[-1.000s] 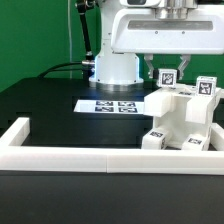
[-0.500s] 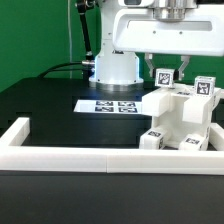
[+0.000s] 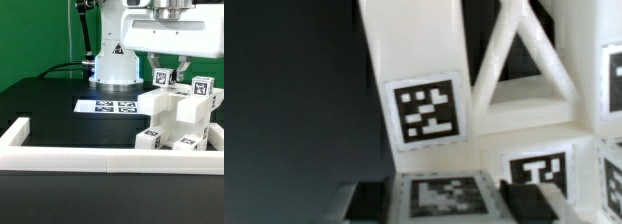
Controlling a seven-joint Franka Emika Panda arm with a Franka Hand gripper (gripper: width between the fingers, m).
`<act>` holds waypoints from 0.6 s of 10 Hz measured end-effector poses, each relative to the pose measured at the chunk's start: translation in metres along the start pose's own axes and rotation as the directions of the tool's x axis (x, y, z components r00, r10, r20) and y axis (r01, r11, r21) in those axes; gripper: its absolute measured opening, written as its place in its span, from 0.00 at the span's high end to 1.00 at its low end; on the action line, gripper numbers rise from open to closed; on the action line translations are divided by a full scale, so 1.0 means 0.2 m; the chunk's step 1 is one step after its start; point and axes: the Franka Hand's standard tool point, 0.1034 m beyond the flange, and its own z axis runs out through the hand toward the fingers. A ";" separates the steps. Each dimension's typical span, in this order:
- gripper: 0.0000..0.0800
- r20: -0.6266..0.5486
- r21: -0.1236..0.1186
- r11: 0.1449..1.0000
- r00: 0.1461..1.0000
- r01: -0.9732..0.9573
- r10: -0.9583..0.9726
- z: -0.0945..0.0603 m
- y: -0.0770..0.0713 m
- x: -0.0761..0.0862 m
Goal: Assemble chair
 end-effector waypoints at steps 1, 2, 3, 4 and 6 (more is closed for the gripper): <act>0.64 0.001 0.001 0.999 0.999 -0.055 0.055 0.00 0.00 0.00; 0.64 0.002 0.001 0.997 0.997 -0.076 0.076 0.00 0.00 0.00; 0.53 0.001 0.001 0.998 0.998 -0.067 0.067 0.00 0.00 0.00; 0.36 0.001 0.001 1.000 1.000 -0.027 0.027 0.00 0.00 0.00; 0.22 0.000 0.003 0.999 0.999 0.045 -0.045 -0.01 -0.01 -0.01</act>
Offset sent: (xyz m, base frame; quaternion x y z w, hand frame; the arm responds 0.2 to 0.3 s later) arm 0.0000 0.0000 0.0000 0.0000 0.0000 -0.0650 0.9979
